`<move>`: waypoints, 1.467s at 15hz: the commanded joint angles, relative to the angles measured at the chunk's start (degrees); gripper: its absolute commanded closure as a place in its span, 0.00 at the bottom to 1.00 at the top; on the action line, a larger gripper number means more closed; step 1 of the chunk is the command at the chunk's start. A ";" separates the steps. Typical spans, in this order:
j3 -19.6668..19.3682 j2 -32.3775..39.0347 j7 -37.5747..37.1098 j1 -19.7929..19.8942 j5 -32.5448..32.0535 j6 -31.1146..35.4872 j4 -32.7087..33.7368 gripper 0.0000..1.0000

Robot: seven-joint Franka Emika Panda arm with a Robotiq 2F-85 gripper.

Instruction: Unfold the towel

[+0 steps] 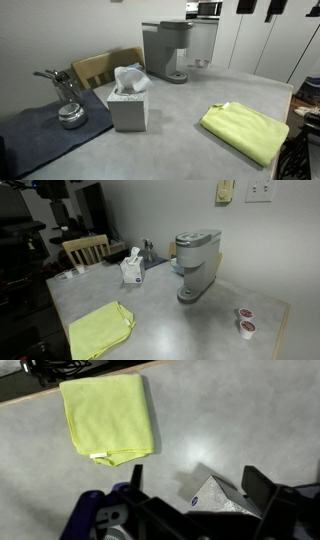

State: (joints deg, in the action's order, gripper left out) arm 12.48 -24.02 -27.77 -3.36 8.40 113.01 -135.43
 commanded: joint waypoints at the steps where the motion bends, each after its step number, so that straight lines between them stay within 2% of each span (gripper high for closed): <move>1: -1.71 1.36 2.30 -0.49 1.60 0.24 -0.32 0.00; 12: -5.12 3.10 8.32 -0.40 5.28 -0.79 -1.43 0.00; 22: -8.76 4.43 12.91 0.62 5.05 -1.67 -4.01 0.00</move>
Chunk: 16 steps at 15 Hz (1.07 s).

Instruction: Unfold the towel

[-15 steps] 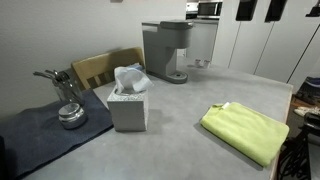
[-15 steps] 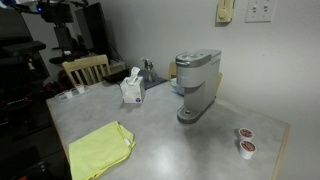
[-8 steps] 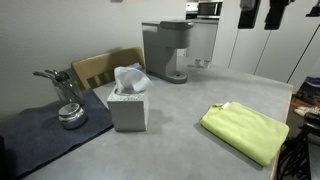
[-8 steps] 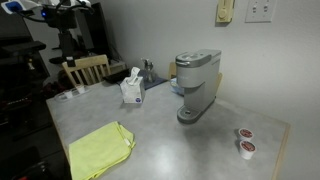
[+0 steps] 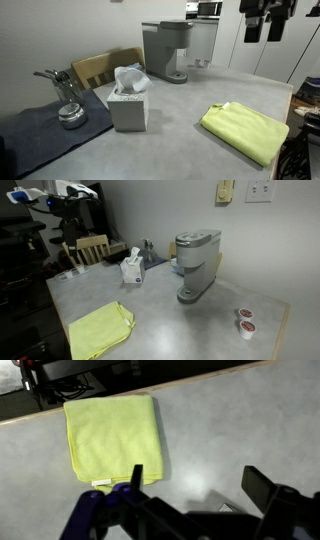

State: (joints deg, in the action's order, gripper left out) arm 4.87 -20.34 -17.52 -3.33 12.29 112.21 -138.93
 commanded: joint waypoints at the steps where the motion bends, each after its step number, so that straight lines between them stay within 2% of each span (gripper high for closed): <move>1: -1.51 0.80 3.02 0.67 1.12 -0.86 -0.71 0.00; 10: -5.58 1.32 10.36 2.25 0.10 0.09 -2.66 0.00; 16: -9.73 4.07 21.80 3.64 -0.47 -0.61 -2.43 0.00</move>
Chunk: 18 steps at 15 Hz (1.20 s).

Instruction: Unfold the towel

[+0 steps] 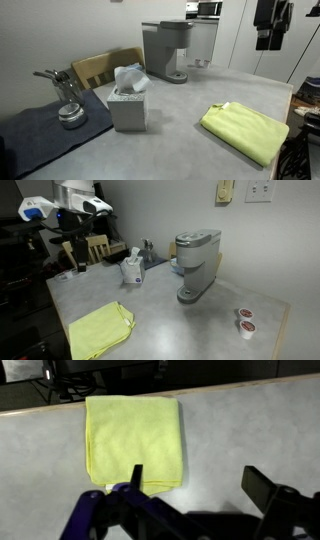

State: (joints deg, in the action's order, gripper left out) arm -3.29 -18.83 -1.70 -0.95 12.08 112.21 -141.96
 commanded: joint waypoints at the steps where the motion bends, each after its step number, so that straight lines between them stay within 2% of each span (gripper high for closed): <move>1: -2.20 3.23 7.81 1.47 -0.29 -0.67 0.71 0.00; 6: -4.69 6.77 15.12 2.62 -0.54 -1.81 1.87 0.00; 14: -6.50 11.67 25.74 3.96 -1.79 -5.73 4.55 0.00; 18: -6.79 14.57 28.34 4.95 -3.71 -5.96 5.84 0.00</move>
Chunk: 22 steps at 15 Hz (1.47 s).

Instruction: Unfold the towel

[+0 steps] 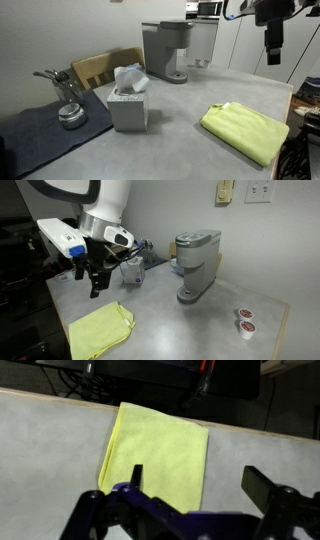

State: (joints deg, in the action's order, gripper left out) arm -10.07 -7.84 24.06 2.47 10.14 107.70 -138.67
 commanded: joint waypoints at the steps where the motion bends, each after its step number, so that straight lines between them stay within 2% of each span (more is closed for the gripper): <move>1: -0.01 4.55 2.58 1.83 -2.72 -0.85 2.77 0.00; 4: 0.62 7.65 -2.63 2.74 -8.78 2.45 3.18 0.00; 5: 0.86 4.38 -0.78 2.34 -5.80 0.84 1.57 0.00; 7: 0.94 6.19 -2.09 2.72 -7.74 1.89 2.02 0.00; 11: 1.27 6.37 -1.05 2.53 -7.56 4.46 1.59 0.00; 18: 1.49 13.62 -1.91 3.44 -0.87 10.52 2.22 0.00; 22: 1.87 17.36 -0.96 4.23 -1.62 13.26 2.19 0.00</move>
State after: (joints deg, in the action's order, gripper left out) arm -9.23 6.92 22.02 4.91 8.46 118.75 -136.57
